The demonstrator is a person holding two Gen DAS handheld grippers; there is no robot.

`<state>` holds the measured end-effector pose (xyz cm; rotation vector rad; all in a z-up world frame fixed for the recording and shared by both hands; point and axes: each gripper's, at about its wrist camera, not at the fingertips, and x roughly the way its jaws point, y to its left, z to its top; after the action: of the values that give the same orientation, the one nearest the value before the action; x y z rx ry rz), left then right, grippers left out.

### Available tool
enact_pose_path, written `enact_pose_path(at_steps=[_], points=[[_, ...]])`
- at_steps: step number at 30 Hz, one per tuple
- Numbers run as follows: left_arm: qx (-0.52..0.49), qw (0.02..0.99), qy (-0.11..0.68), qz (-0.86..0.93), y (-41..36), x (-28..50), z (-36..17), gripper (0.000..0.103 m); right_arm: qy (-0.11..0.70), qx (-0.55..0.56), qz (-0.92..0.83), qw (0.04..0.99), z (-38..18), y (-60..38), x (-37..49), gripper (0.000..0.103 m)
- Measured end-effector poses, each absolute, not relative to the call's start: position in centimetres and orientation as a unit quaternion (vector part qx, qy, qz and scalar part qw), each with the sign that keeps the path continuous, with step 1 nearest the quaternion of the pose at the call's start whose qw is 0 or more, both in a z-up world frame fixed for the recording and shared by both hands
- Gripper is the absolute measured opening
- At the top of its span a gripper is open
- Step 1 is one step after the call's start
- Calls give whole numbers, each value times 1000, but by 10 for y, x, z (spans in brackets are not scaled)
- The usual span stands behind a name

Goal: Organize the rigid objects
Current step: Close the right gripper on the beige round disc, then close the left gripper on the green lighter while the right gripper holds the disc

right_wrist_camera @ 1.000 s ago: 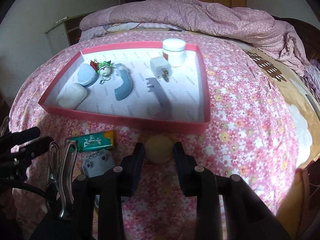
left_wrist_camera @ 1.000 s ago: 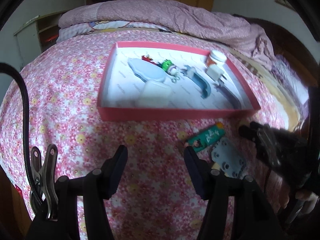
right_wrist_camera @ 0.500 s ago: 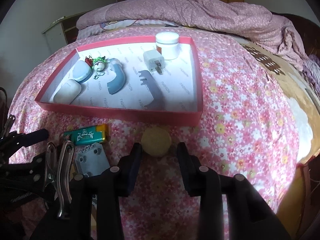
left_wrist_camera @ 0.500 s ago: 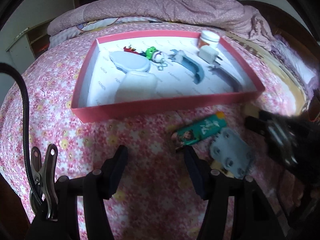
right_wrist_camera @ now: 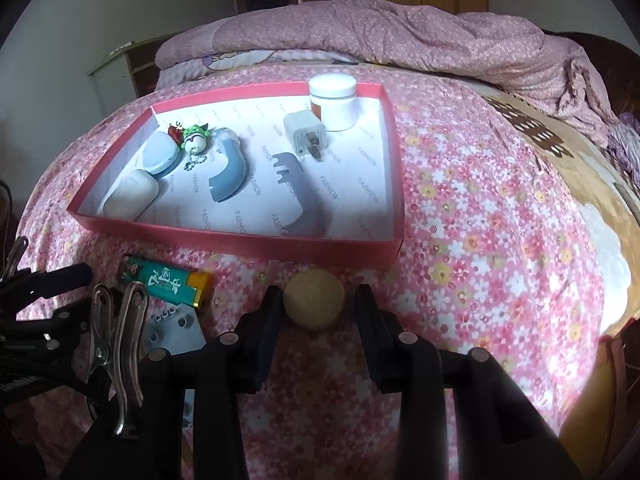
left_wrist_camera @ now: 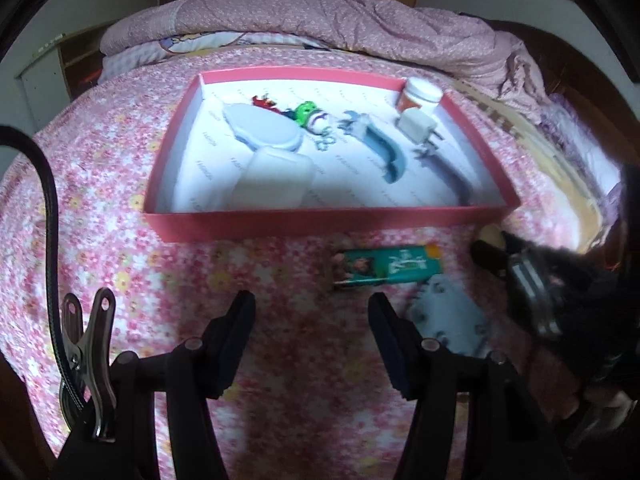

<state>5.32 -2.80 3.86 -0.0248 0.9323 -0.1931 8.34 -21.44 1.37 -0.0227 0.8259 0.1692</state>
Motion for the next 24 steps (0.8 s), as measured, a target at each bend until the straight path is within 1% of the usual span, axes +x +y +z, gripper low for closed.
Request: enact_pose_path(at_steps=[2,4,8,10,17,24], points=[[-19,886,452,-103,-33,54,41,65,405,4,87,910,14,-220,81,32],[-25,883,455,-108,-38,57,42,71,411,15,85,908,15,-226,76,32],[-36,879,461,-119,-52,63,41,76,420,21,81,904,14,-238,62,32],[-33,875,468,-122,-61,68,38,81,421,27,86,902,11,-243,54,32],[11,884,457,-97,-82,76,33,82,410,37,100,906,6,-250,38,32],[40,890,447,-83,-94,78,27,87,403,52,109,907,4,-255,35,32]])
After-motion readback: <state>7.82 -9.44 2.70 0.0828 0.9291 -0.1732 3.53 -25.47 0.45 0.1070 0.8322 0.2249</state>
